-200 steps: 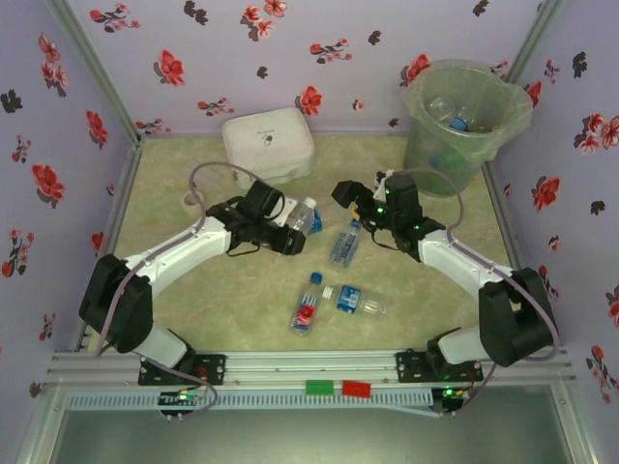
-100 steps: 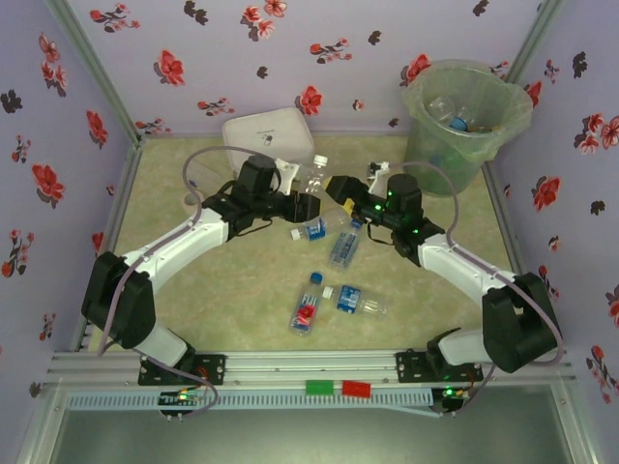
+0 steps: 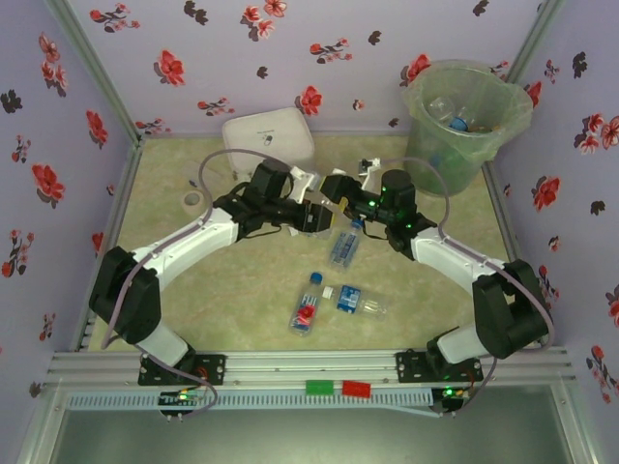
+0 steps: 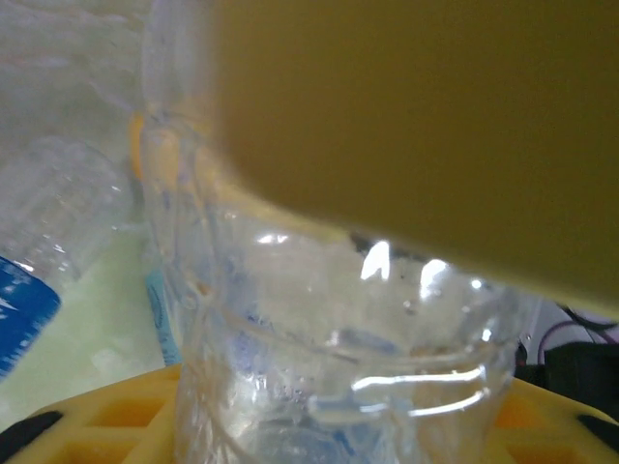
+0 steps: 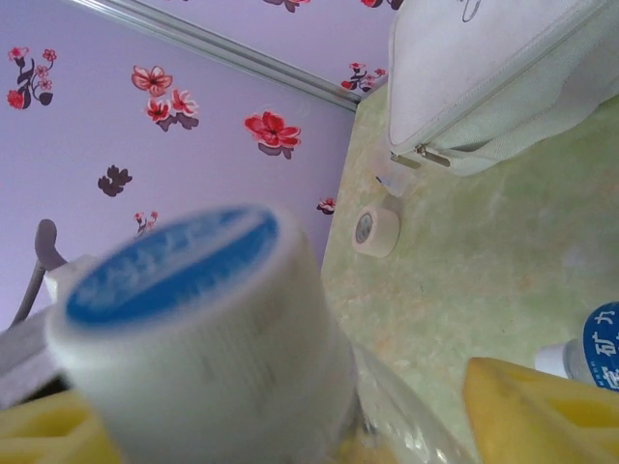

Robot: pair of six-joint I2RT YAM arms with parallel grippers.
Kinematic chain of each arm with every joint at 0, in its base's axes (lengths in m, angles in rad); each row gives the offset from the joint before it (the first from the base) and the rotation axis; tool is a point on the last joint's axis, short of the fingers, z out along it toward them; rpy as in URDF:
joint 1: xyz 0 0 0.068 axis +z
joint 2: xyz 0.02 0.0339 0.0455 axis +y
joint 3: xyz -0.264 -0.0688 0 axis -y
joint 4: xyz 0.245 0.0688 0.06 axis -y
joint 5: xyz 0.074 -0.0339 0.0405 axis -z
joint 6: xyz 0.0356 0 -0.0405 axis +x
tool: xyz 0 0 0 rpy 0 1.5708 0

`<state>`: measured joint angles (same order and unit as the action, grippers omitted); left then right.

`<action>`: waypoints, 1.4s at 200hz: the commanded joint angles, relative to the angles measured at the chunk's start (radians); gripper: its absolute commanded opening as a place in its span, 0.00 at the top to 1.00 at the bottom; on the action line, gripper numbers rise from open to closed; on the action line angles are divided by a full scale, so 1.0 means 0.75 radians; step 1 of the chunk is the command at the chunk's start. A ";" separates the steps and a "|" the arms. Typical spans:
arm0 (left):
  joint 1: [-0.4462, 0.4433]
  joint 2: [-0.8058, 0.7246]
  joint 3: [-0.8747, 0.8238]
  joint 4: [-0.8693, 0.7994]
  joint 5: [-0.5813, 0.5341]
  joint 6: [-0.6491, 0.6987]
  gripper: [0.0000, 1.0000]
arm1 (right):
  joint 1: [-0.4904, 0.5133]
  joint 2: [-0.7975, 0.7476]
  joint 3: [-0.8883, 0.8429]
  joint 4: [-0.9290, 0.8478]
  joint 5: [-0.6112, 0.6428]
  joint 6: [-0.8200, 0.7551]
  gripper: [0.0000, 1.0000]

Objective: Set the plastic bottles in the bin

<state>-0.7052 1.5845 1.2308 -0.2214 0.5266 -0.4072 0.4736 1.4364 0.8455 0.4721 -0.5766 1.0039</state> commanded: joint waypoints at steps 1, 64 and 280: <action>-0.007 -0.035 0.034 -0.071 0.043 0.050 0.52 | 0.013 -0.012 -0.015 0.001 0.014 -0.043 0.32; -0.012 -0.063 0.031 0.030 0.032 -0.059 0.21 | 0.013 -0.197 -0.128 -0.138 0.173 -0.132 0.54; 0.279 -0.262 -0.337 0.086 -0.651 -0.565 0.00 | -0.555 0.041 0.835 -0.591 0.778 -0.515 0.61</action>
<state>-0.4934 1.3880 0.9916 -0.1410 0.0368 -0.8368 0.0986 1.3880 1.3674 -0.0265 -0.0677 0.6556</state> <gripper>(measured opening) 0.997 0.603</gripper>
